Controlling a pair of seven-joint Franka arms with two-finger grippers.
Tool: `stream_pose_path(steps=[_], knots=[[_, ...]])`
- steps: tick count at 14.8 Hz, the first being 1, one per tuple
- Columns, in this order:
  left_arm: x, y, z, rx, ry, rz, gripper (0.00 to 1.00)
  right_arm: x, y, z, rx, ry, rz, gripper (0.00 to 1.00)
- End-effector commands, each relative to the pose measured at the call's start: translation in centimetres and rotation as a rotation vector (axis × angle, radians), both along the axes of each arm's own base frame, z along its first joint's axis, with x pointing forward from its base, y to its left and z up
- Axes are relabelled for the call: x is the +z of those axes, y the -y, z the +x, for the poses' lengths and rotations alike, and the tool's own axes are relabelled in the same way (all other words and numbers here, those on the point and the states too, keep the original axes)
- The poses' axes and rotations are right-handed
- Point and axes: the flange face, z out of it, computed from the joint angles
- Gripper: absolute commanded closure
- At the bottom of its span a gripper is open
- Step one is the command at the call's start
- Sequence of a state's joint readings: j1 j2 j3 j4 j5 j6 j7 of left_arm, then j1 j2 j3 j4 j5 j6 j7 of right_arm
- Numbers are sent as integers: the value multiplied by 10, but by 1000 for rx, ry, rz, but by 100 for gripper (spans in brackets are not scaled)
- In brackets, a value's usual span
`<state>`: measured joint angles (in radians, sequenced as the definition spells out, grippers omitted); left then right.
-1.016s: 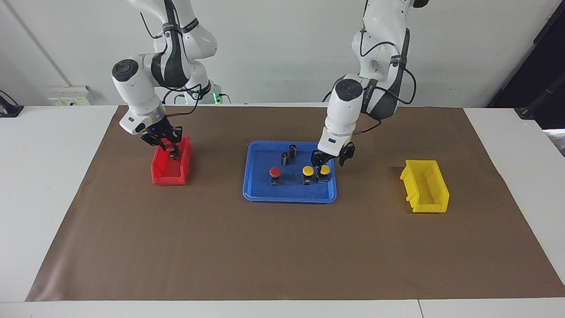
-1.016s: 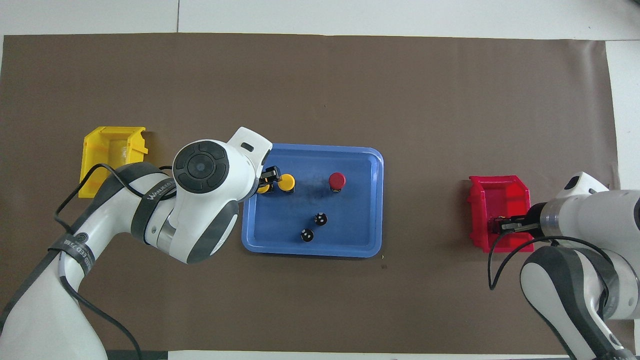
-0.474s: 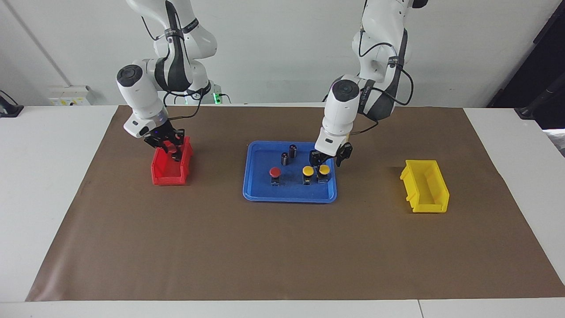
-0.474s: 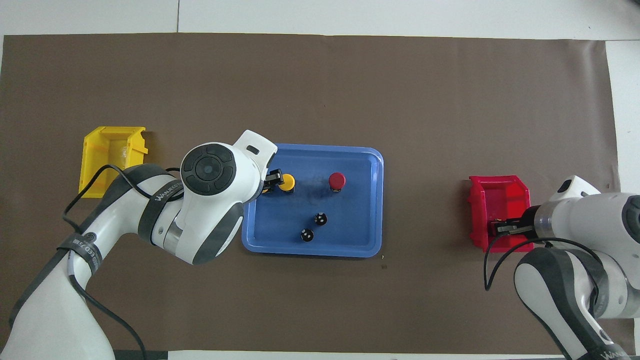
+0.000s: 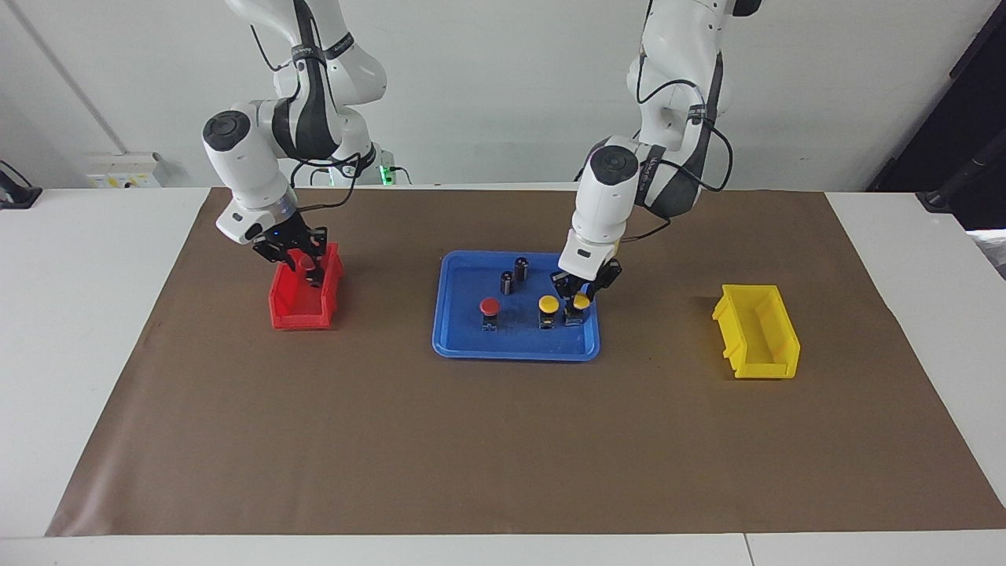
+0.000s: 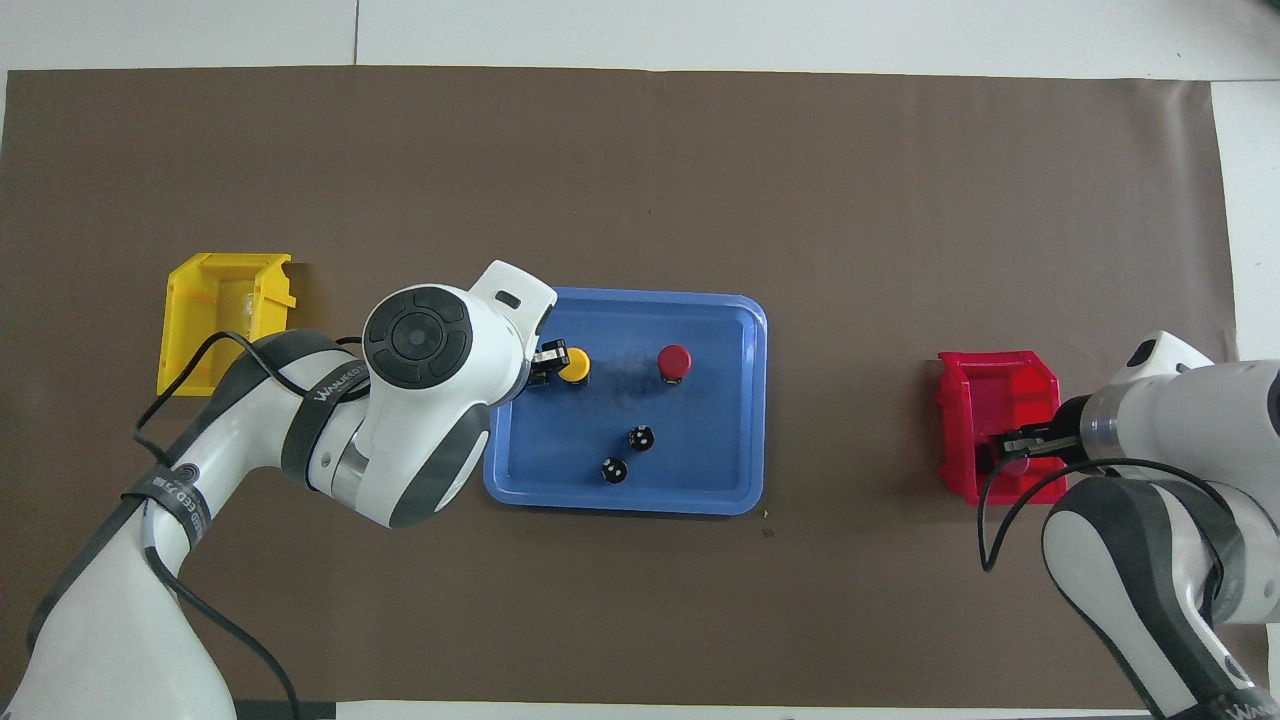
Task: Sort red and yellow buttons by color
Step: 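Release the red button into the red bin while the left gripper grasps the yellow button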
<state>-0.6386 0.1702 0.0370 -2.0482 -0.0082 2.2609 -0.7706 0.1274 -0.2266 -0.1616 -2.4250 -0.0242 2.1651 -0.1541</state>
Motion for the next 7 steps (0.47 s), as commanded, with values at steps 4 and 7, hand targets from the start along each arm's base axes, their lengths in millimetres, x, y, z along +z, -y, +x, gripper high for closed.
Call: stream_pose_path(steps=[4, 7], knots=[[52, -8, 14, 19, -74, 29, 99, 94, -66, 66, -28, -25, -26, 50], [99, -64, 42, 15, -110, 38, 99, 132, -124, 93, -125, 15, 32, 39]])
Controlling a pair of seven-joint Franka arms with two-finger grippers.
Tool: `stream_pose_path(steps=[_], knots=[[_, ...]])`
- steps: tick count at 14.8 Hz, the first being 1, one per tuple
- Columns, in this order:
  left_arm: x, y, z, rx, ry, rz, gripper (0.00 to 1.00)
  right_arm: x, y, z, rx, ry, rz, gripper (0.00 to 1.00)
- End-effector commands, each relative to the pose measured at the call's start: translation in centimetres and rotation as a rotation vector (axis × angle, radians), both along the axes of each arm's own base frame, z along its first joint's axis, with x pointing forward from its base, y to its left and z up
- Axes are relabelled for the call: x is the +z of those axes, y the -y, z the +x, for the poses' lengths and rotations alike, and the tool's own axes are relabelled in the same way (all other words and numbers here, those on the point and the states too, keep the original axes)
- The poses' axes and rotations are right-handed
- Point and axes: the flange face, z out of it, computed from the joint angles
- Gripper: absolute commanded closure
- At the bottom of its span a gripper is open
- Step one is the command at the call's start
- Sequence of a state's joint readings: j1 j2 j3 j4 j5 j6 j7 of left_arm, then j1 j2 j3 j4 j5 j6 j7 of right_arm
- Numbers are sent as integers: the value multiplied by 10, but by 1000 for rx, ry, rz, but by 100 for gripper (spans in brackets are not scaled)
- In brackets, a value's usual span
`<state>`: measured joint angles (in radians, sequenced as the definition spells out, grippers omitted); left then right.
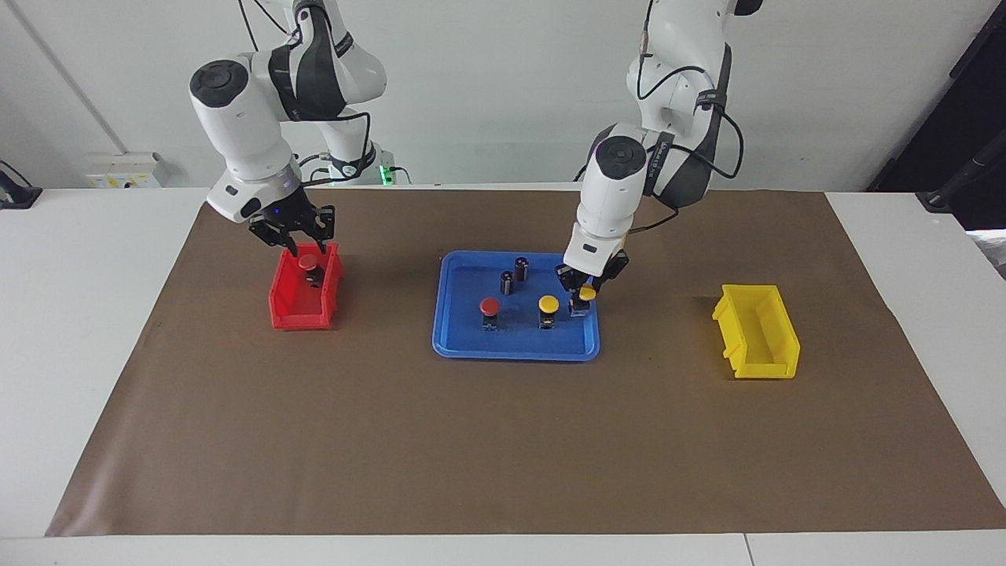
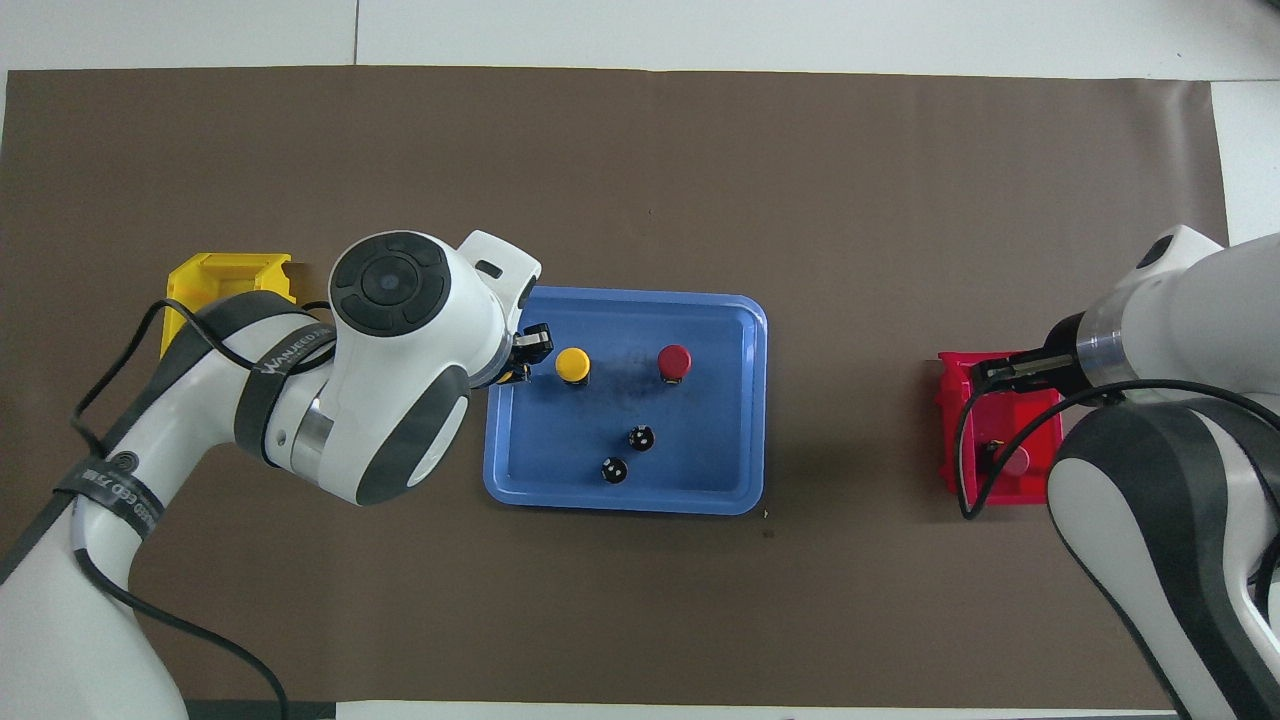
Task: Sort red and yellow buttons by color
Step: 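Carry the yellow button to the yellow bin while the right gripper reaches the red button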
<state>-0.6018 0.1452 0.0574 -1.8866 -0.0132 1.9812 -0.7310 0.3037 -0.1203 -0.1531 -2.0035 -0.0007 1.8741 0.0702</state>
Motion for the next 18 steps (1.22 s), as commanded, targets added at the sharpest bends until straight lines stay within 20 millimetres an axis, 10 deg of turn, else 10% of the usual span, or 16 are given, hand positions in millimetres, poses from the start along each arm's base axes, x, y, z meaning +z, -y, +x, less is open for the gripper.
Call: stream_pose_path(steps=[1, 7, 11, 18], knots=[[47, -63, 29, -6, -38, -10, 99, 18, -49, 36, -107, 4, 57, 37], [81, -257, 69, -71, -36, -34, 99, -19, -223, 61, -161, 61, 49, 36], [71, -303, 72, -130, -4, -30, 99, -87, -282, 45, -125, 30, -7, 33], [12, -323, 66, -155, 33, 45, 99, -146, -283, 26, -105, 32, -20, 27]])
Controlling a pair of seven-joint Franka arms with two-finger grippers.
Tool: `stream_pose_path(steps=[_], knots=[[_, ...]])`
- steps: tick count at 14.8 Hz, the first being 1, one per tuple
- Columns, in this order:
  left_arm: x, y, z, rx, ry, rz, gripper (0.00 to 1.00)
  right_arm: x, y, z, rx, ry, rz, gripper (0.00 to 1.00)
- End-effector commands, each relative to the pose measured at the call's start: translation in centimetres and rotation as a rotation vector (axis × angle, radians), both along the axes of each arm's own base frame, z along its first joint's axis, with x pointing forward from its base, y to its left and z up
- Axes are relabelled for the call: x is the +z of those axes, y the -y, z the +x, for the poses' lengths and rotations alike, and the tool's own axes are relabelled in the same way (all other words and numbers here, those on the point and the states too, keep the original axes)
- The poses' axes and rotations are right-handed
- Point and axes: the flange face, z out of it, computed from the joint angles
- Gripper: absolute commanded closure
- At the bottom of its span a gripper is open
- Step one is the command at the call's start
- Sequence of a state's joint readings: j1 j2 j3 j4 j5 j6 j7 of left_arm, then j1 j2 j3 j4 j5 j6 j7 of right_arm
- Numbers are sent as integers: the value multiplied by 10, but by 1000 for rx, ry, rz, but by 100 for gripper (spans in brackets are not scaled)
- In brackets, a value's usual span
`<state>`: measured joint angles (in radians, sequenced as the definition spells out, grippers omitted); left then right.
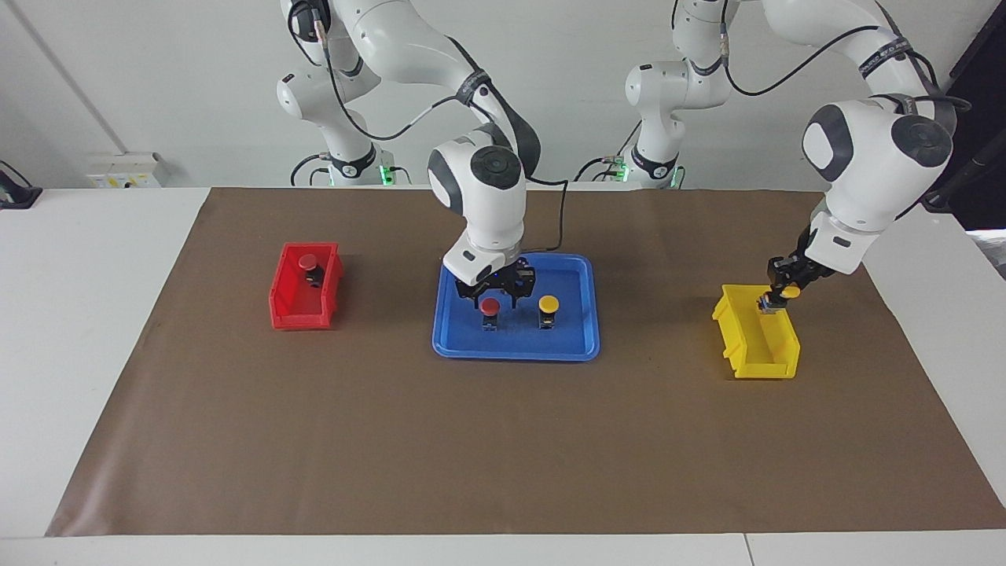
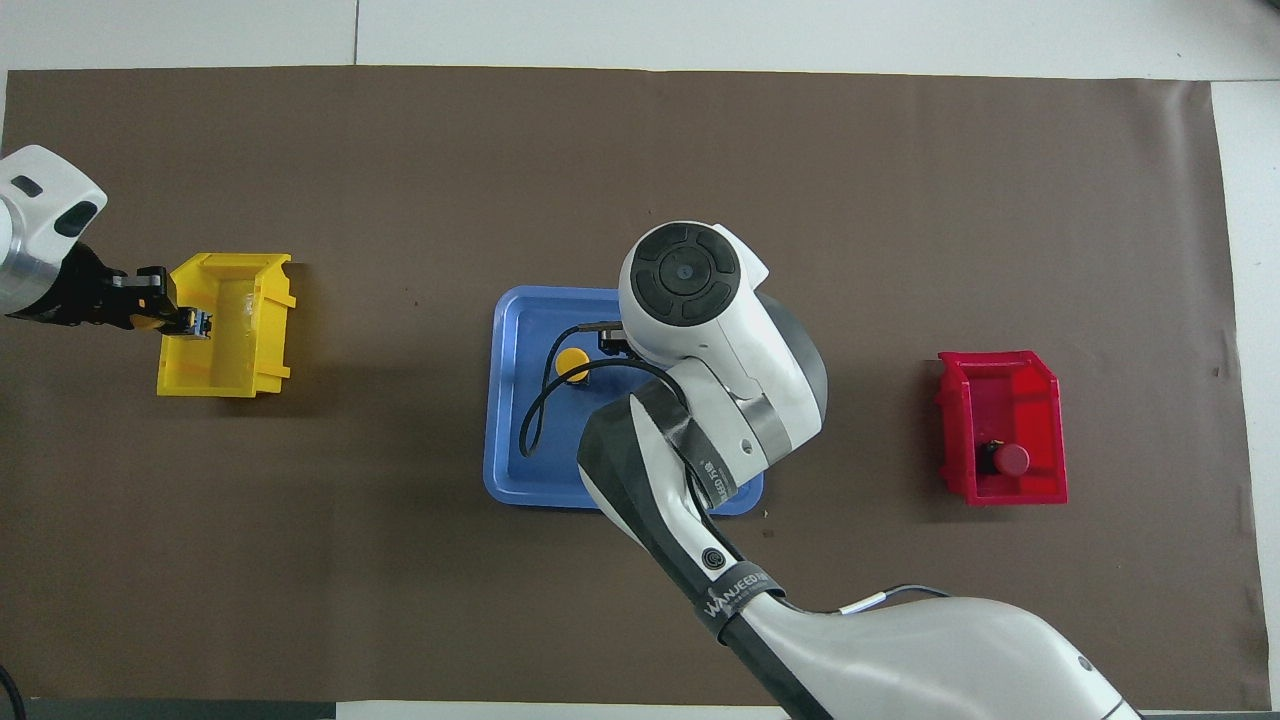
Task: Sort red and yellow buttons by color
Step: 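Carry the yellow button to the yellow bin while the right gripper reaches the red button, then release the yellow button into the yellow bin while the right gripper grasps the red button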
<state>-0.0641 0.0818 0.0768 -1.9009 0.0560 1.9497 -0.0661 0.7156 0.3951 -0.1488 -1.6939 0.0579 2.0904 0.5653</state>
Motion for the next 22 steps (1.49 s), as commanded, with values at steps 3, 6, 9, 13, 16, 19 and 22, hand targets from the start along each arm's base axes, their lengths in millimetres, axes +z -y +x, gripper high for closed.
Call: stream_pose_path(steps=[3, 6, 9, 13, 16, 19, 22], knots=[[-51, -12, -21, -15, 33, 9, 99, -18, 12, -14, -9, 1, -7, 28], [-70, -9, -32, -22, 34, 6, 99, -20, 12, -15, -7, 3, -4, 33], [-78, -6, -33, -28, 34, 6, 99, -19, 11, -14, -8, 13, 5, 41], [-79, -3, -35, -39, 25, 6, 99, -15, 12, -11, -16, 12, 9, 71], [-81, -2, -37, -42, 22, 6, 86, 4, 17, -3, -18, -5, 0, 77], [-78, -4, -34, -75, 19, 6, 29, 77, 88, 13, -24, -11, 21, 77], [-51, -3, -12, -75, 13, 13, 11, 128, 190, 2, 26, -50, 29, 77]])
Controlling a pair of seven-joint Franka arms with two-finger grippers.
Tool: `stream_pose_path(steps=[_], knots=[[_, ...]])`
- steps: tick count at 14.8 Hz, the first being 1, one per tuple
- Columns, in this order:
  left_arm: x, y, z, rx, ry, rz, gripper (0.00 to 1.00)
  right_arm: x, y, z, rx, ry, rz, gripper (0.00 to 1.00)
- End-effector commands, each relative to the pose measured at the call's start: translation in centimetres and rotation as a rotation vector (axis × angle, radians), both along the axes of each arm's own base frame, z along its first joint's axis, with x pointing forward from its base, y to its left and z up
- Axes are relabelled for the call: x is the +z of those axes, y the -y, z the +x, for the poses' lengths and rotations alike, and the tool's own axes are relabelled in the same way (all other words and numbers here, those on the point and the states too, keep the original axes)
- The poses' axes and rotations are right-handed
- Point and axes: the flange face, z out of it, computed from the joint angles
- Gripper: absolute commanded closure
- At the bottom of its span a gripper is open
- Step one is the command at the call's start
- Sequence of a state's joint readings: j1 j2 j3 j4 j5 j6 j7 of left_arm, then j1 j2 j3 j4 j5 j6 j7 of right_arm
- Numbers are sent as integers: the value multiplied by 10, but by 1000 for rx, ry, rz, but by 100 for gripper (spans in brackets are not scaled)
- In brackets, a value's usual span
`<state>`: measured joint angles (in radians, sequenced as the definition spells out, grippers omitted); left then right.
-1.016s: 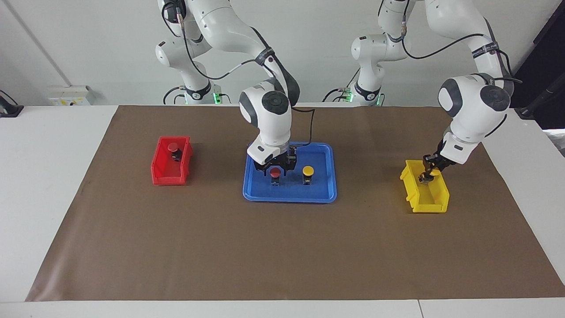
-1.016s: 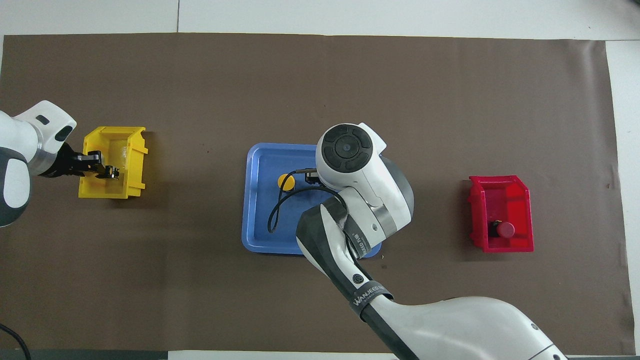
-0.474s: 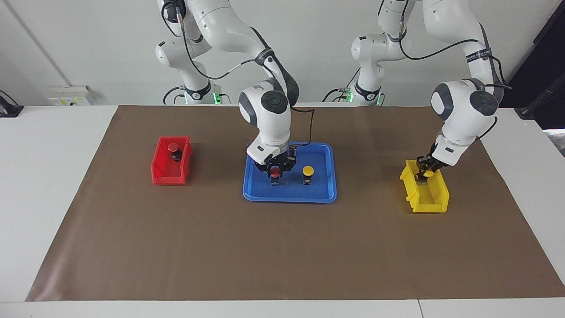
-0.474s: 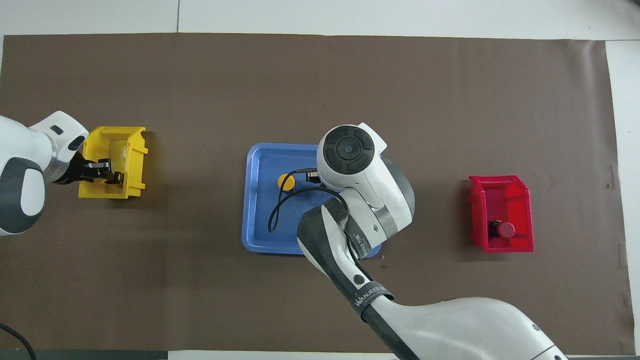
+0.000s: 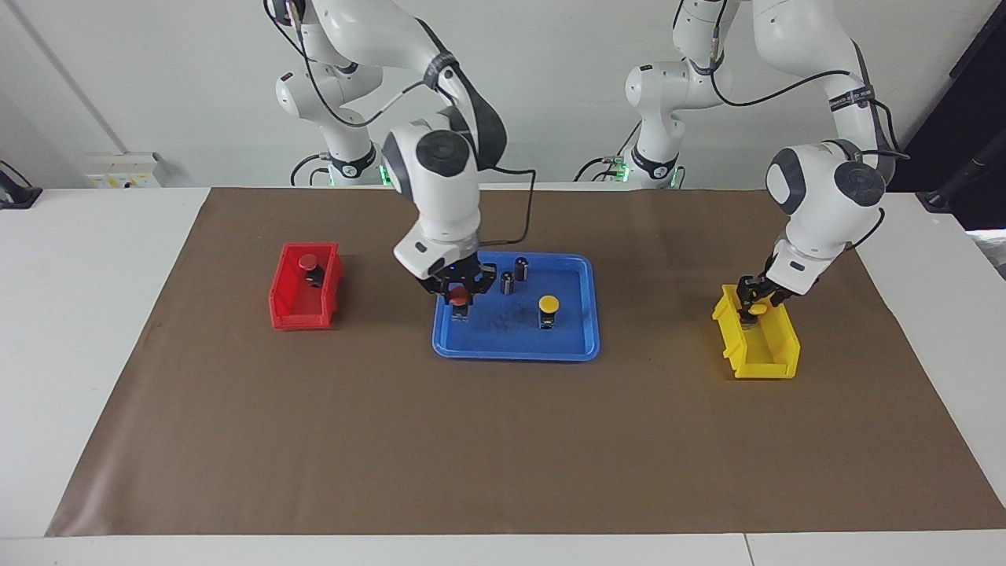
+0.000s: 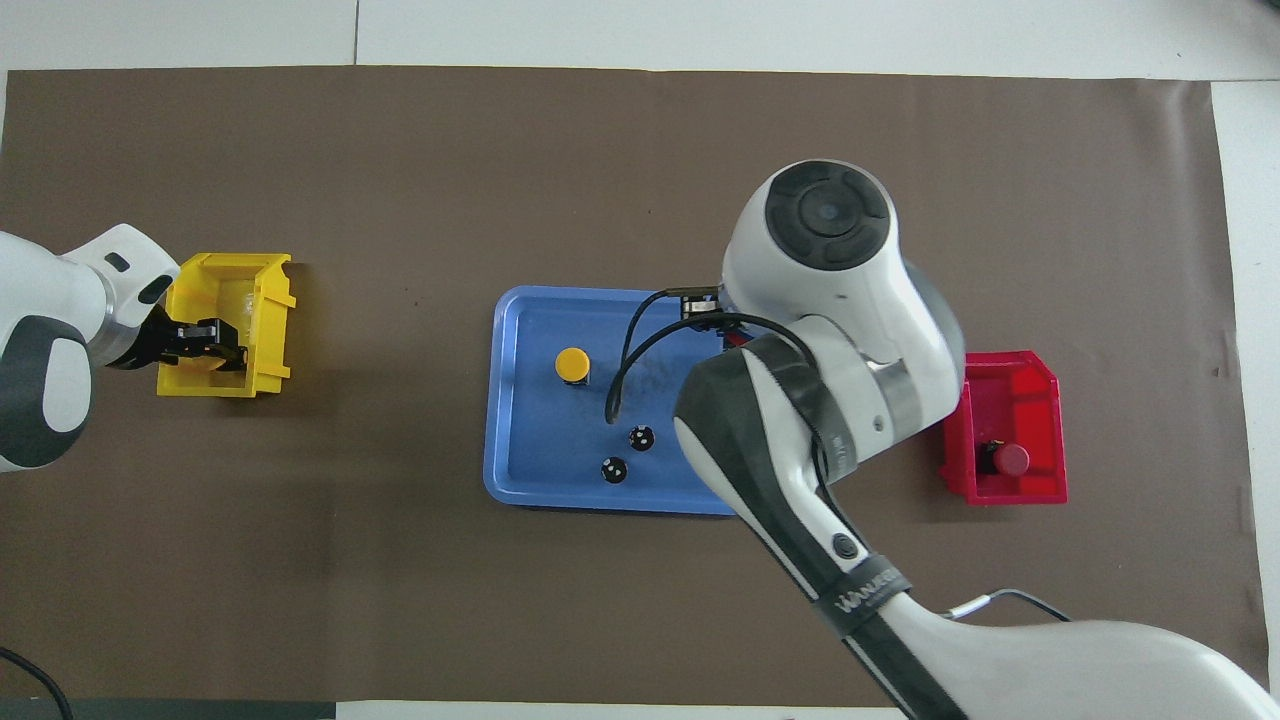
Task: Sort red and yellow buttons by color
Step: 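Release the yellow button into the yellow bin while the right gripper grasps the red button, then carry the second red button into the red bin with the right gripper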
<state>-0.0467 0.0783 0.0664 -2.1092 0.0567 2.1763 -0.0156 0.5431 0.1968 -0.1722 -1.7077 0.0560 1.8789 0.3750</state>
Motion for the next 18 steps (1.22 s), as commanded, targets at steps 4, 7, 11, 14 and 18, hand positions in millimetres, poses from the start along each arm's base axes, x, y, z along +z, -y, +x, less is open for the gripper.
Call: stream_pose_path(steps=[4, 7, 11, 14, 18], knots=[[93, -2, 19, -38, -47, 27, 1, 27, 204, -53, 77, -14, 59, 77], [158, 3, 9, -88, -52, 22, 0, 0, 257, -74, 86, -5, 69, 77], [229, 33, -8, -202, -130, 8, 0, -40, 285, -87, 92, 26, 65, 77], [235, 39, -13, -209, -131, 2, 0, -60, 283, -89, 98, 37, 60, 77], [197, 72, -22, -92, -14, -45, 0, -84, 279, -91, 104, 40, 53, 77]])
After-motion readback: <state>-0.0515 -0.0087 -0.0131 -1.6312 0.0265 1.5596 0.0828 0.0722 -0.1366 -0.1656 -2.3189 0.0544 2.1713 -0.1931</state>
